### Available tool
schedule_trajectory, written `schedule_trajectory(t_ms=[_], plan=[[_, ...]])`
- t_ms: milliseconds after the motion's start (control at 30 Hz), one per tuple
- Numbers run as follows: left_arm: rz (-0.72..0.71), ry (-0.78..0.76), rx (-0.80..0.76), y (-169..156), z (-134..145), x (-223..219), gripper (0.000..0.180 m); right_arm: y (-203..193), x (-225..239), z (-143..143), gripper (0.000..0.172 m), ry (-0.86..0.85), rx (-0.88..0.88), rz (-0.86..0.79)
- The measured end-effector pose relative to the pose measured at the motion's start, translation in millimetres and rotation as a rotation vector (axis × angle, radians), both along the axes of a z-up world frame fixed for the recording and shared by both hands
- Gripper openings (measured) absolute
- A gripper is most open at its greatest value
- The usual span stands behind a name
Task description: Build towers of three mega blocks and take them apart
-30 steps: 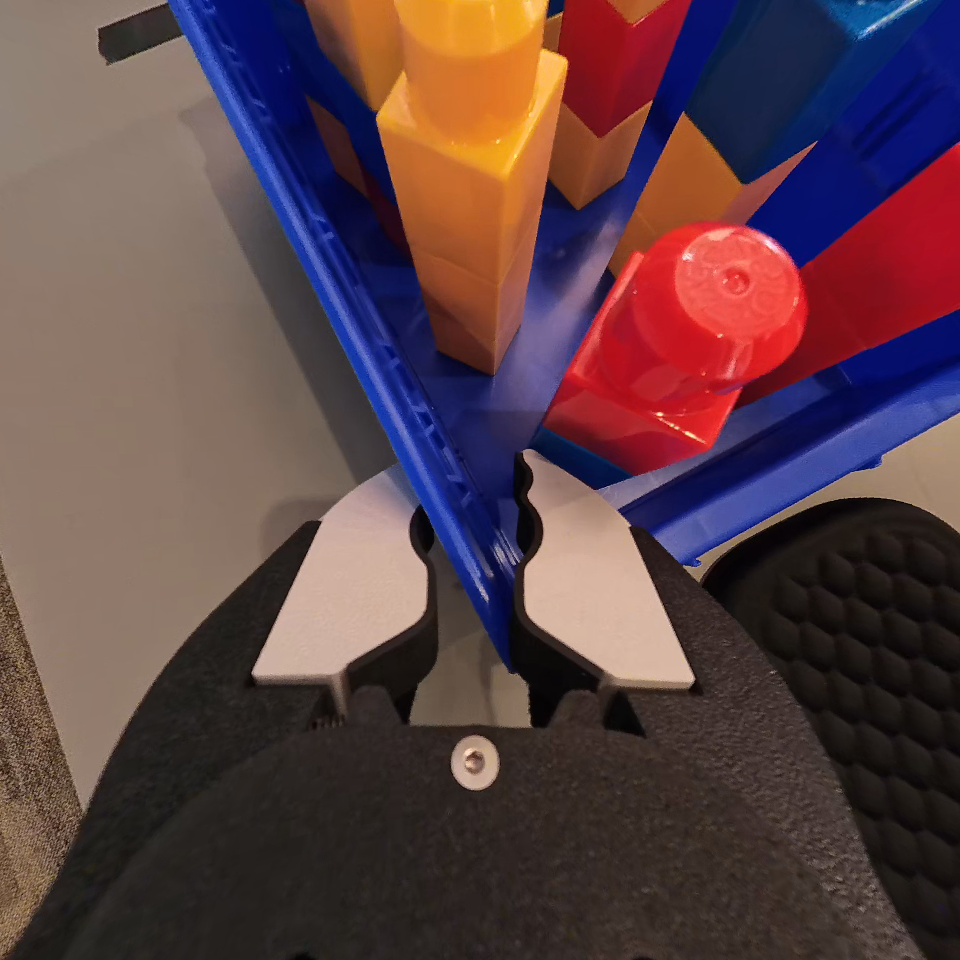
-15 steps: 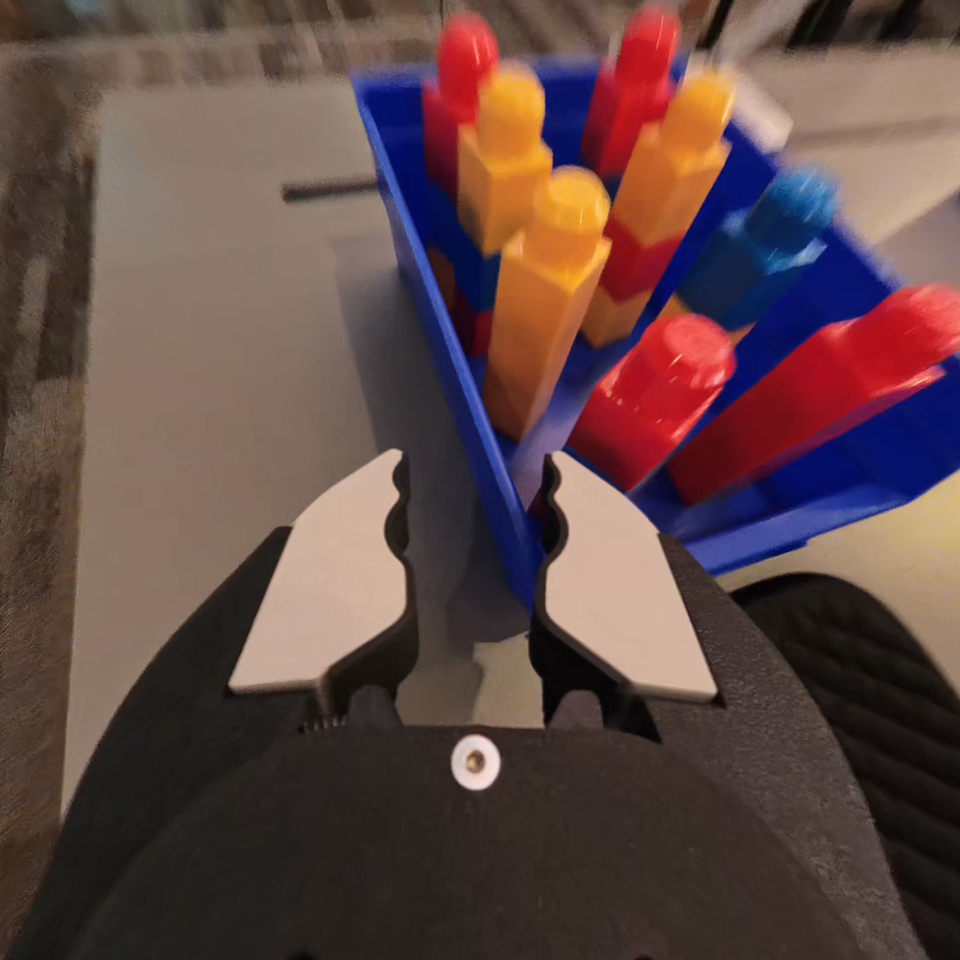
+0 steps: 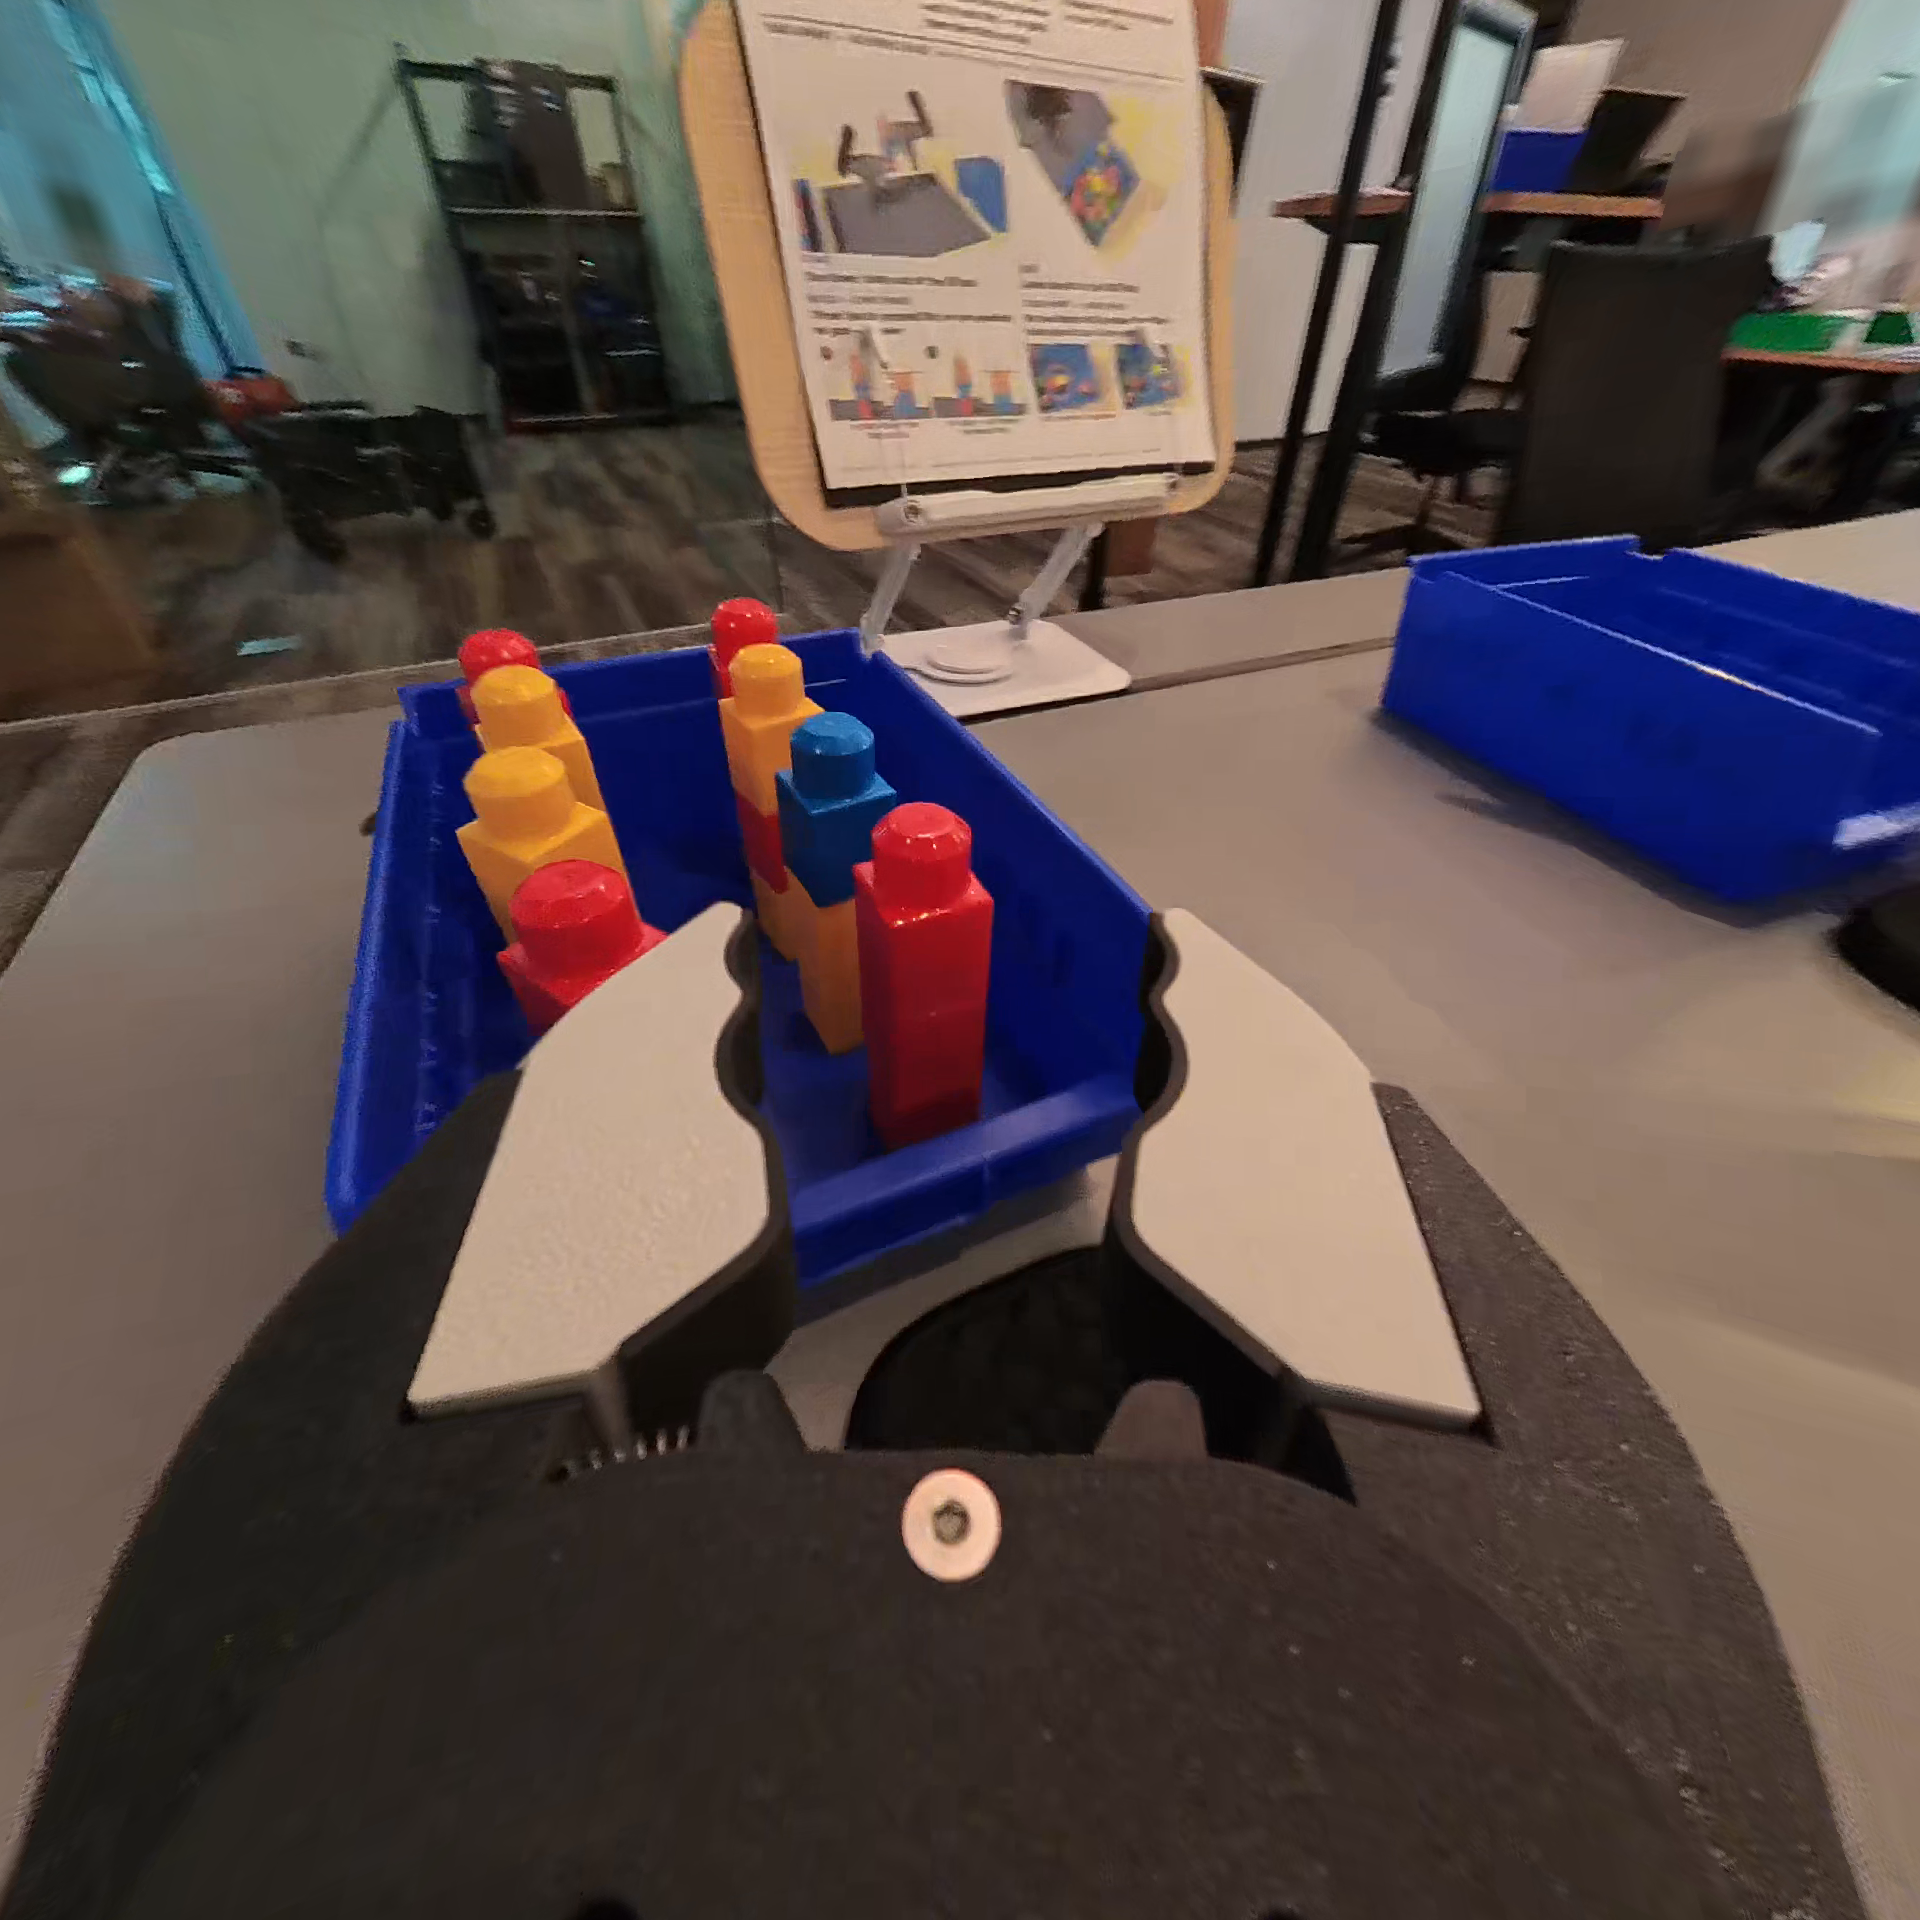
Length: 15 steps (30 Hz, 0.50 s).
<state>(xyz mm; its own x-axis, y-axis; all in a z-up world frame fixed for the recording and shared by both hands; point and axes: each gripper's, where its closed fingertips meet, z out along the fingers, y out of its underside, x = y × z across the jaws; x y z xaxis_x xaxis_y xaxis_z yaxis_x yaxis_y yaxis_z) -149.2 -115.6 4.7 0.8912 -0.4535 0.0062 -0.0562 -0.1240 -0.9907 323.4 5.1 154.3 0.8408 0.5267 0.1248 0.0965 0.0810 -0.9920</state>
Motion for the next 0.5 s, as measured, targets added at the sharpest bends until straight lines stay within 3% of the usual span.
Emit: schedule_trajectory(t_ms=[167, 267, 400, 500], plan=[[0.087, 0.049, -0.255, 34, -50, 23, 0.082, 0, -76, 3, 0.065, -0.026, -0.022, 0.202], [0.167, 0.108, -0.304, 50, -65, 27, 0.08, 13, -92, -3, 0.068, -0.102, -0.032, 0.183], [0.236, 0.218, -0.344, 70, -74, 25, 0.076, 19, -108, -26, 0.063, -0.077, -0.016, 0.238], [0.22, 0.219, -0.422, 79, -87, 34, 0.072, 30, -108, -49, 0.064, -0.091, -0.139, 0.25]])
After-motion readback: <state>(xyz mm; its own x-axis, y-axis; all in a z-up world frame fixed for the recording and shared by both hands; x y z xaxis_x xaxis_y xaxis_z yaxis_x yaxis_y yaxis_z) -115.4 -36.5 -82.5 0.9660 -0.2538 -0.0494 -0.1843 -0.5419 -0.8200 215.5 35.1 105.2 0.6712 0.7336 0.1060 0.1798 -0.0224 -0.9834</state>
